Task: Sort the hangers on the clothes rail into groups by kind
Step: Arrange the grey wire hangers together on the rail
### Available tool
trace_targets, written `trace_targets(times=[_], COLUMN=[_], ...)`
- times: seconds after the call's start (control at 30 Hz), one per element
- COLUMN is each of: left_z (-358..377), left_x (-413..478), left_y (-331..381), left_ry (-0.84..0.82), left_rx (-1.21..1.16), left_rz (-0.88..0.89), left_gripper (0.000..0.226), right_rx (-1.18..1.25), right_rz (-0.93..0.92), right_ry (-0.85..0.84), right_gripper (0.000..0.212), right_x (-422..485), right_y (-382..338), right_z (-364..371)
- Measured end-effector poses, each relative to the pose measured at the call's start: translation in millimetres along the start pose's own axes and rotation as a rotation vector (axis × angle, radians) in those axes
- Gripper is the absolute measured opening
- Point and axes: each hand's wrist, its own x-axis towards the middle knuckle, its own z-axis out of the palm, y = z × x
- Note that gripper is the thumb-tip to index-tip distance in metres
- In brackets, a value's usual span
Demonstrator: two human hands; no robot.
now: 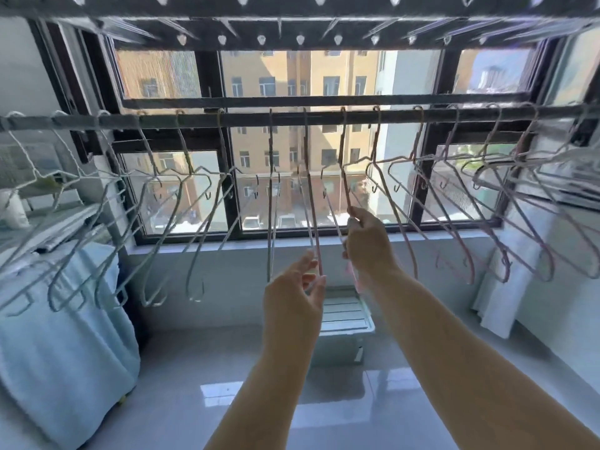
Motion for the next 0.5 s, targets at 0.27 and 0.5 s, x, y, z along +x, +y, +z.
trace_targets(times=[0.27, 0.5], left_z=[4.4, 7.4], left_x=[-4.2, -2.7], left_y=[3.4, -0.7], left_ry=[-0.027, -0.056], left_rx=[-0.021, -0.023], left_rz=[0.014, -0.016], left_gripper=[0.059, 0.057], right_rx=[-0.039, -0.274], right_rz=[0.013, 0.016], right_ry=[0.023, -0.015], right_gripper=[0.037, 0.041], right_x=[-6.7, -9.5], right_y=[-9.2, -12.1], right_z=[-6.0, -11.3])
